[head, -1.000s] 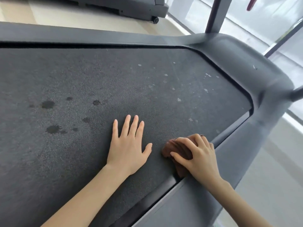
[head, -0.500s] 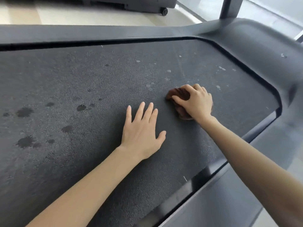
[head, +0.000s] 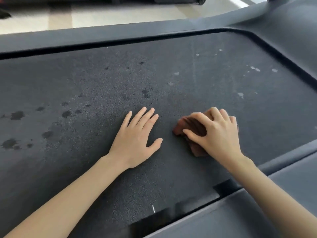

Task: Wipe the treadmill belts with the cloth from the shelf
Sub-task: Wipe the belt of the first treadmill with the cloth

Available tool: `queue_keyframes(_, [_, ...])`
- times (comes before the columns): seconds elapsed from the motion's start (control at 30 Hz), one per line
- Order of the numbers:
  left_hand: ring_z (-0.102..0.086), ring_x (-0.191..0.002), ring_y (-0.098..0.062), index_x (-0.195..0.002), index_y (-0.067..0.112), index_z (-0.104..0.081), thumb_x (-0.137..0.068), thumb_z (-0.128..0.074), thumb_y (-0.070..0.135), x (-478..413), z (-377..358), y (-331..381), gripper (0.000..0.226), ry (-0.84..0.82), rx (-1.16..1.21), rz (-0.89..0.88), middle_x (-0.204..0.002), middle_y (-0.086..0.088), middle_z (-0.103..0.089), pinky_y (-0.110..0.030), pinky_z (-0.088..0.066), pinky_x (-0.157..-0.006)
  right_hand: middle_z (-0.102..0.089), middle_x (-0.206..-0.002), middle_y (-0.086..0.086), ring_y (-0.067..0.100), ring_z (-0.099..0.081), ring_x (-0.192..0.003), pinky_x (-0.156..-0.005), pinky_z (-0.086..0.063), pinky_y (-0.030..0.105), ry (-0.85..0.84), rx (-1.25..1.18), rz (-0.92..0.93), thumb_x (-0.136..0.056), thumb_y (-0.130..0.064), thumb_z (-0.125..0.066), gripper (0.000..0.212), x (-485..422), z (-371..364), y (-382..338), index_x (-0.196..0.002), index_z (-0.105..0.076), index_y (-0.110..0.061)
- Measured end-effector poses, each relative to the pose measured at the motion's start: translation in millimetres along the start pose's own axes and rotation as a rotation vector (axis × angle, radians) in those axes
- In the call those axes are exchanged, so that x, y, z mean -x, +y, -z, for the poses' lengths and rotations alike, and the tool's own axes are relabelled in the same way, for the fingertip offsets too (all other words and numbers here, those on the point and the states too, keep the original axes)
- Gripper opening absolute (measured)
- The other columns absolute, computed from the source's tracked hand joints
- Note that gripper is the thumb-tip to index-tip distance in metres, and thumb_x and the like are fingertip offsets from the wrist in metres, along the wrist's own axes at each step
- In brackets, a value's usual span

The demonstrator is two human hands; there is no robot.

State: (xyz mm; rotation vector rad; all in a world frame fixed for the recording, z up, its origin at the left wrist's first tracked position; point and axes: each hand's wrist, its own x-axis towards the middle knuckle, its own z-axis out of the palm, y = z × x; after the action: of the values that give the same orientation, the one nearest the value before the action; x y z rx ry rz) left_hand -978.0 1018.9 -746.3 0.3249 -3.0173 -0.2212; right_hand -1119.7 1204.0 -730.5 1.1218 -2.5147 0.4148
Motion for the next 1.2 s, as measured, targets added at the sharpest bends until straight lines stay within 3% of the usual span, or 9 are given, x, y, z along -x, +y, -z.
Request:
queue_keyframes(0.17, [-0.011,-0.145,-0.017,-0.148,0.016,-0.029,-0.089,-0.020,0.059,0.7,1.9,-0.3,0.074,-0.019,-0.030,0.006,-0.156,0.000,-0.022,-0.045,-0.010,-0.118,-0.055,-0.089,0.004,0.032,-0.055,-0.081,-0.074,-0.041,0.042,-0.049,-0.078,0.102,-0.077,-0.058,-0.057,0.035,82.4,46.1,14.8,-0.099,-0.069,-0.033])
queue_keyframes(0.33, [-0.011,-0.145,-0.019,-0.148,0.013,-0.029,-0.091,-0.020,0.057,1.4,1.0,0.5,0.073,-0.018,-0.068,-0.002,-0.156,-0.002,-0.022,-0.046,-0.011,-0.117,-0.056,-0.081,0.000,0.029,-0.057,-0.078,-0.067,-0.044,0.039,-0.097,-0.115,0.132,-0.073,-0.061,-0.057,0.035,74.1,44.2,22.7,-0.093,-0.068,-0.034])
queue_keyframes(0.47, [-0.012,-0.145,-0.020,-0.148,0.012,-0.029,-0.091,-0.019,0.057,2.2,-2.1,-1.5,0.074,-0.010,-0.056,-0.015,-0.156,-0.003,-0.022,-0.047,-0.012,-0.117,-0.056,-0.079,0.003,0.031,-0.058,-0.078,-0.065,-0.044,0.038,-0.068,-0.048,0.013,-0.070,-0.066,-0.054,0.044,11.3,15.9,37.8,-0.093,-0.069,-0.030])
queue_keyframes(0.6, [-0.013,-0.145,-0.021,-0.147,0.010,-0.031,-0.089,-0.017,0.058,1.2,-4.1,-3.1,0.076,-0.003,-0.051,-0.021,-0.156,-0.005,-0.022,-0.049,-0.013,-0.117,-0.060,-0.098,0.005,0.031,-0.056,-0.099,-0.078,-0.039,0.039,-0.072,0.045,-0.146,-0.078,-0.062,-0.062,0.045,-40.7,-7.2,52.6,-0.107,-0.065,-0.028])
queue_keyframes(0.77, [-0.010,-0.146,-0.020,-0.148,0.013,-0.028,-0.086,-0.009,0.061,2.6,-5.4,-3.9,0.081,0.006,-0.031,-0.016,-0.157,-0.003,-0.020,-0.047,-0.010,-0.117,-0.061,-0.105,0.006,0.032,-0.055,-0.102,-0.082,-0.037,0.040,-0.030,0.143,-0.272,-0.082,-0.061,-0.058,0.045,-29.1,-3.3,33.5,-0.113,-0.063,-0.029])
queue_keyframes(0.93, [-0.005,-0.146,-0.021,-0.150,0.014,-0.020,-0.079,0.003,0.060,2.4,-7.1,-2.8,0.088,0.022,-0.037,-0.019,-0.159,-0.004,-0.014,-0.047,-0.006,-0.117,-0.056,-0.079,-0.002,0.027,-0.058,-0.080,-0.071,-0.037,0.035,-0.048,0.038,-0.188,-0.074,-0.066,-0.053,0.044,42.1,31.5,-8.3,-0.095,-0.067,-0.030])
queue_keyframes(1.1, [-0.006,-0.146,-0.022,-0.150,0.014,-0.020,-0.076,0.007,0.059,1.6,-8.4,-2.9,0.091,0.038,-0.032,-0.023,-0.159,-0.005,-0.014,-0.047,-0.004,-0.116,-0.053,-0.079,-0.010,0.015,-0.052,-0.077,-0.074,-0.031,0.026,-0.120,-0.083,-0.074,-0.072,-0.062,-0.062,0.034,91.2,50.4,-67.3,-0.089,-0.068,-0.034])
queue_keyframes(1.2, [-0.010,-0.146,-0.023,-0.150,0.013,-0.023,-0.077,0.005,0.059,0.5,-9.2,-2.8,0.090,0.039,-0.038,-0.025,-0.158,-0.006,-0.017,-0.047,-0.004,-0.115,-0.054,-0.081,-0.008,0.017,-0.054,-0.078,-0.080,-0.033,0.027,-0.134,-0.117,0.021,-0.071,-0.060,-0.064,0.032,98.6,46.2,-93.1,-0.091,-0.068,-0.035])
